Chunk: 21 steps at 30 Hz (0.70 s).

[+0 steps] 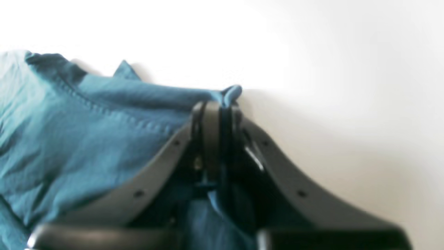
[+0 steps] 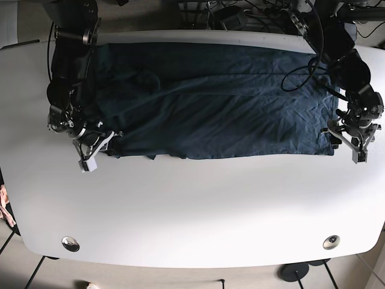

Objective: Fold the T-shirt properly
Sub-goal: 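Grasp the hem with both grippers and fold it toward the collar edge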

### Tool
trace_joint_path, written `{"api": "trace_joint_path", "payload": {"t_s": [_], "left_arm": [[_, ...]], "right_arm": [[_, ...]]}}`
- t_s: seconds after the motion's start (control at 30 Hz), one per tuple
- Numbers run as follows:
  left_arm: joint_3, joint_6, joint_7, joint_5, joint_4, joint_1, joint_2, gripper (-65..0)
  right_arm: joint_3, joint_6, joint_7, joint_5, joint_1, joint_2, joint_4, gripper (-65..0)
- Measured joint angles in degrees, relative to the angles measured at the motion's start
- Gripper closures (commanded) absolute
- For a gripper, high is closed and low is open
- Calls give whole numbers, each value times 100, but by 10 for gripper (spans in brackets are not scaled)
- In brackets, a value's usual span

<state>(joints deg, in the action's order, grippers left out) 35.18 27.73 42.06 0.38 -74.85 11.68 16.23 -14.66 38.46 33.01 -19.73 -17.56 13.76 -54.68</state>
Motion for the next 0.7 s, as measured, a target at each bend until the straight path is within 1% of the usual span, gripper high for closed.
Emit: {"api": "trace_joint_path", "payload": {"t_s": [0.03,0.07,0.1,0.2,0.23,0.27,0.3,0.37,0.4,0.5,0.53,0.57,0.6,0.7], "left_arm": [[17,-168,-146,17,535,238,166,-475],[55,-238,-162,48,907,415,254,-488],[55,-240,-278,66,1423,627,367,-488],[33,-214,-315,52,2337,1016,448,-489],[28,-192,-313,52,2481,1084,448,-489],[26,-55,-317,50,2601,1141,459,-489],[-101,219,-376,48,2728,1172,505,-488],[-378,468,-446,50,2802,1185,542,-486],[-483,535,-448,48,2802,1187,540,-486],[-643,538,-466,37,2800,1200,507,-483],[-647,538,-468,0,2804,1198,509,-469],[-647,538,-487,-2,2804,1196,509,-439],[-647,535,-490,0,2804,1180,511,-396],[-640,538,-601,-39,2800,1110,525,-233]], "right_arm": [[0,0,-2,2,-2,4,0,-49],[0,0,0,2,0,4,0,-49],[0,0,0,2,-2,2,0,-49],[0,0,0,2,0,4,0,-49],[0,0,-2,2,0,4,0,-49],[0,0,-2,0,-2,4,0,-49],[0,0,-2,0,-2,4,0,-49],[0,0,-2,0,0,4,0,-49],[0,0,-2,-2,0,4,0,-49],[0,0,-2,-15,0,2,0,-49],[0,0,-2,-15,0,2,0,-49],[-2,0,-2,-15,2,2,0,-49],[-2,0,-2,-13,0,2,0,-49],[-13,0,-2,-7,2,4,0,-49]]}}
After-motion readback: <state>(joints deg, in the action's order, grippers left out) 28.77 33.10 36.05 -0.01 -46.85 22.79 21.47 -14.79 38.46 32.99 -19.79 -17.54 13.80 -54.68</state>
